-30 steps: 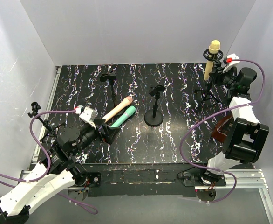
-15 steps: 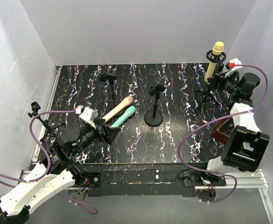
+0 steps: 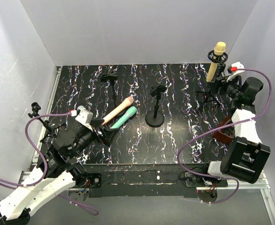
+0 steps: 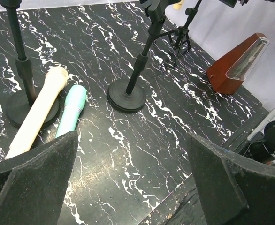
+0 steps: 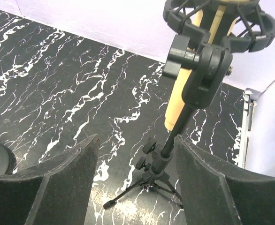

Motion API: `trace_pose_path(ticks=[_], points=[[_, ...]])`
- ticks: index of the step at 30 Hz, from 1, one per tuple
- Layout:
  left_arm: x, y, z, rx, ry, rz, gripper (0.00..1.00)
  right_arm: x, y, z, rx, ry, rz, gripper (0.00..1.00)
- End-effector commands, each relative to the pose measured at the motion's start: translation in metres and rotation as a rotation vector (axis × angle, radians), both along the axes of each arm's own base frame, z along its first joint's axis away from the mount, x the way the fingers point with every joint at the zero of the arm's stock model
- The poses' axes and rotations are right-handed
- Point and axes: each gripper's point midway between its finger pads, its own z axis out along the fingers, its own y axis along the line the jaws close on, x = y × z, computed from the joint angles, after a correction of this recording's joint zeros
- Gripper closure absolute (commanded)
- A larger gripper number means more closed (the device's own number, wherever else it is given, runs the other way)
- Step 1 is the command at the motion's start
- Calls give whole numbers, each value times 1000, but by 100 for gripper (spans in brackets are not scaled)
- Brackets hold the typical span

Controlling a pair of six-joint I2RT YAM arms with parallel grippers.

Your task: Attach the microphones to the stand

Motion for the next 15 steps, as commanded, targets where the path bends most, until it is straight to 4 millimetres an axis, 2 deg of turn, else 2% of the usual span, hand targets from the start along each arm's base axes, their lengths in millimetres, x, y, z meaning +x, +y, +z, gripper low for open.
trace_pose_path(ticks=[1, 8, 15], points=[[-1, -1, 0, 2, -7, -10, 2, -12, 0, 2, 5, 2, -10, 28], [0, -1, -3, 9, 2, -6, 2, -37, 4, 0, 20, 31, 1, 28], [1, -7, -10, 39, 34, -22, 2, -77, 35, 2, 54, 89, 129, 28]])
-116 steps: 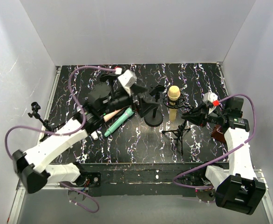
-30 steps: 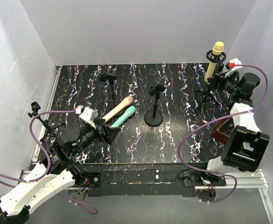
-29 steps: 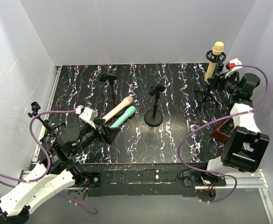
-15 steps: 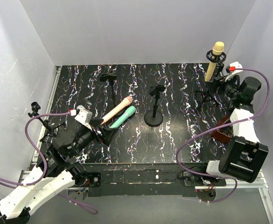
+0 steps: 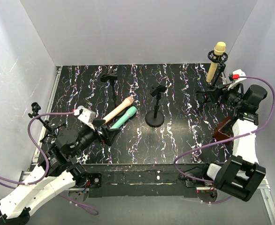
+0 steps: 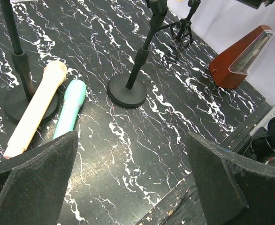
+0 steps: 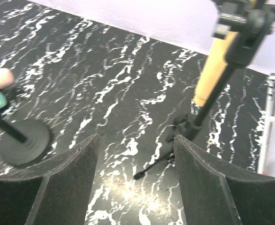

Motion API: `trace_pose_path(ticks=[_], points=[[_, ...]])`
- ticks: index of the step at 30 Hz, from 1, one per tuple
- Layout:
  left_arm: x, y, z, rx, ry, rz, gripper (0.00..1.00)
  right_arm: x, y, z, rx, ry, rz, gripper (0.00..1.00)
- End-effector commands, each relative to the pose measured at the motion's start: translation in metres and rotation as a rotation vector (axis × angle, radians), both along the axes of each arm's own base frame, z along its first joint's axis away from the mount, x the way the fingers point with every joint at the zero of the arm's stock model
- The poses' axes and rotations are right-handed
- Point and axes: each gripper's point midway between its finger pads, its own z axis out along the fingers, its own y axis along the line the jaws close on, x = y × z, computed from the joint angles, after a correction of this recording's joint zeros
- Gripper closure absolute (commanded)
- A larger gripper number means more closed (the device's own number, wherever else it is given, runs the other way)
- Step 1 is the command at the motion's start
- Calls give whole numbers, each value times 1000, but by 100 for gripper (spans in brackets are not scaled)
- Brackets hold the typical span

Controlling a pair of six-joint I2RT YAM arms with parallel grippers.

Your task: Attach the microphones to the stand

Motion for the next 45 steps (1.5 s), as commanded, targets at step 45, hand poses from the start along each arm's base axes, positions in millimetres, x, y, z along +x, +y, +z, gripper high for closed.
trace_pose_path(ticks=[45], points=[[84, -29, -166, 657, 399, 173, 2, -129, 103, -35, 266, 244, 505, 28]])
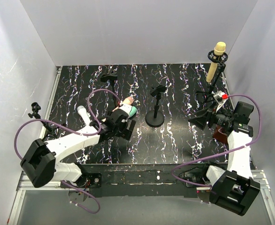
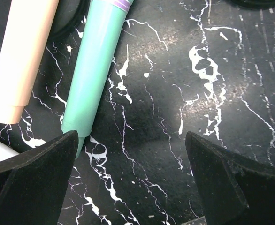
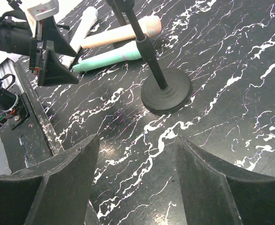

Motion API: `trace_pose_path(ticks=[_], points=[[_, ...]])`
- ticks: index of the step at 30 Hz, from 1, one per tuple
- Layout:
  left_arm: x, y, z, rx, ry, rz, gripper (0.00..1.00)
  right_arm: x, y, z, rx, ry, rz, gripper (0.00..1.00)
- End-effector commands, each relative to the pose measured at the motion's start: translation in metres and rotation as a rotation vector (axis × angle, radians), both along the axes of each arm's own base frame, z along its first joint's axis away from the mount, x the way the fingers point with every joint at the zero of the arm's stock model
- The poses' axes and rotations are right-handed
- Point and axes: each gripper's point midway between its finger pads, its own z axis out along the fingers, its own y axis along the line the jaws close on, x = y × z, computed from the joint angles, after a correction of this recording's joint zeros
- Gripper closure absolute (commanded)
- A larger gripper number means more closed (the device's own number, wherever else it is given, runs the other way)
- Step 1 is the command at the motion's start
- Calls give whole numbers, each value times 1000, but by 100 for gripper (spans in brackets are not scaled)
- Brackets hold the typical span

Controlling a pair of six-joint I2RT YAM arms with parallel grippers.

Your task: Attach the microphones to the stand

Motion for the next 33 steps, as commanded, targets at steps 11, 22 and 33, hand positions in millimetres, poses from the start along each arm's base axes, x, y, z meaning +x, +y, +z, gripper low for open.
trace_pose_path(ticks=[11, 22, 33], points=[[31, -4, -9, 128, -54, -10, 2, 5, -2, 10, -16, -29, 6, 28], [33, -4, -20, 166, -27, -21, 2, 7, -3, 7, -23, -23, 0, 28], [33, -10, -15, 148, -9, -37, 2, 9, -4, 6, -27, -18, -5, 28]])
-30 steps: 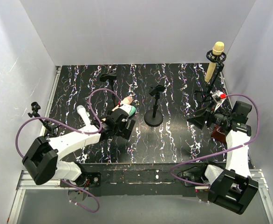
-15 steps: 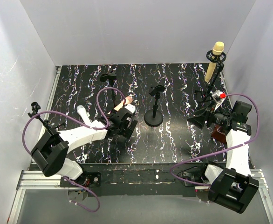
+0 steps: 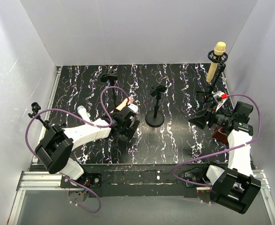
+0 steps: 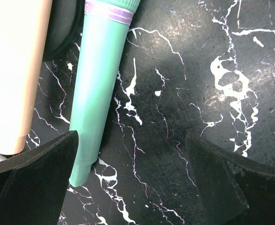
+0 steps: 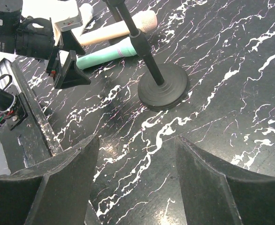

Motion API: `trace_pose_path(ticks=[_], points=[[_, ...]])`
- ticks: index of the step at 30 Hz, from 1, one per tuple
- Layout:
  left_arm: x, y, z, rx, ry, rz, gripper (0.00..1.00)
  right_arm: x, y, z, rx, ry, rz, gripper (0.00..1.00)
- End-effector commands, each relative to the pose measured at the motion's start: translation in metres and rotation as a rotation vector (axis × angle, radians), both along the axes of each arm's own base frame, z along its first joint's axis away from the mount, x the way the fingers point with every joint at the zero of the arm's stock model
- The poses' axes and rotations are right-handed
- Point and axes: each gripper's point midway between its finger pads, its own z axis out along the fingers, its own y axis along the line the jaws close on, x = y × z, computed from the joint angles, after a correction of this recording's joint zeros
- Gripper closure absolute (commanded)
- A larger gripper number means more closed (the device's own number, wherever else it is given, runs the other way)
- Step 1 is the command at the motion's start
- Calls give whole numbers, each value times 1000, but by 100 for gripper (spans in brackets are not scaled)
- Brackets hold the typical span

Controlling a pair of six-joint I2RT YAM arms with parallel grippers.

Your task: Attach the microphones to the stand

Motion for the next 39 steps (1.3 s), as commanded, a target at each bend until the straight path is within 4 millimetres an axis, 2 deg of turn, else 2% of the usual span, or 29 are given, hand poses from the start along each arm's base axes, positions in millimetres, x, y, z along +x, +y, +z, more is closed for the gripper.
trace_pose_path(ticks=[1, 5, 16, 19, 25, 27, 32, 39], points=[[9, -8, 22, -40, -39, -8, 2, 5, -1, 13, -17, -43, 10, 28], [8, -8, 33, -56, -48, -8, 2, 6, -1, 11, -17, -38, 9, 28], [9, 14, 89, -194, -93, 22, 2, 6, -2, 13, -32, -49, 11, 28], [11, 23, 96, -244, -92, 32, 2, 5, -2, 14, -35, -51, 14, 28], [14, 21, 100, -345, -55, -11, 2, 5, -2, 14, -29, -48, 20, 28], [13, 16, 106, -408, -37, -39, 2, 5, -2, 12, -30, -45, 18, 28], [20, 22, 133, -496, -52, -40, 2, 6, -3, 9, -35, -45, 20, 28], [16, 27, 171, -820, -17, -105, 2, 5, -1, 8, -22, -36, 34, 28]])
